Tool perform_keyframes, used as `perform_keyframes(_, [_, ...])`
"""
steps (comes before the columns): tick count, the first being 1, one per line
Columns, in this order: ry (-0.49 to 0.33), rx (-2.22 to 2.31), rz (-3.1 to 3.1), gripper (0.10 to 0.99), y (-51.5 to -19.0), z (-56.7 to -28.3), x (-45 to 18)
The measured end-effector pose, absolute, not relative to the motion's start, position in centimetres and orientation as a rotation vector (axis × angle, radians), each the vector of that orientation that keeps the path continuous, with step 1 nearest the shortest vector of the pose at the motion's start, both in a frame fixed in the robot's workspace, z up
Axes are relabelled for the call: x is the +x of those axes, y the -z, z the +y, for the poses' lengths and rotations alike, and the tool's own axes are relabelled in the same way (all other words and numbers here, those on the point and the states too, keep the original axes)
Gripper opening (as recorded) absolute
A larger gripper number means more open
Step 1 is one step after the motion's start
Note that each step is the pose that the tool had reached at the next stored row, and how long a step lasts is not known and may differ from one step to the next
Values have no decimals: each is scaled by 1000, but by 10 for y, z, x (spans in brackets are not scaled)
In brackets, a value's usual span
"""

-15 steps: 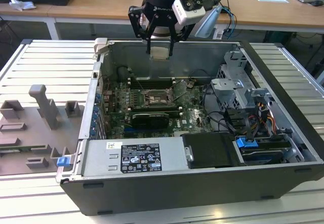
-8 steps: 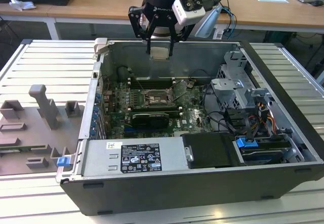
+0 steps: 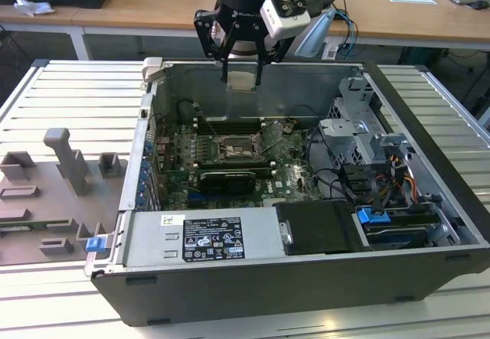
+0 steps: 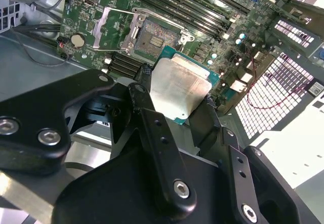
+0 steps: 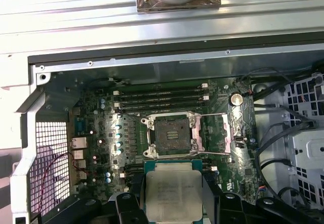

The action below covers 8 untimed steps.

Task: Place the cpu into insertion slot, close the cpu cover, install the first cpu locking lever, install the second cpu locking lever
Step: 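Place the cpu into insertion slot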

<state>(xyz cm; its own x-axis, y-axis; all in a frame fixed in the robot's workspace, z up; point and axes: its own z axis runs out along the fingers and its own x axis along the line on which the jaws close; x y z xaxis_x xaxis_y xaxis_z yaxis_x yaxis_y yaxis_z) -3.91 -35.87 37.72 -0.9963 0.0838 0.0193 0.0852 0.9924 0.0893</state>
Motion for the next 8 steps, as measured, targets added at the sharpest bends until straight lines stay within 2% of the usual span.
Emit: perform_keyframes(8, [141,-132,-3120,541,-377,-359,-39])
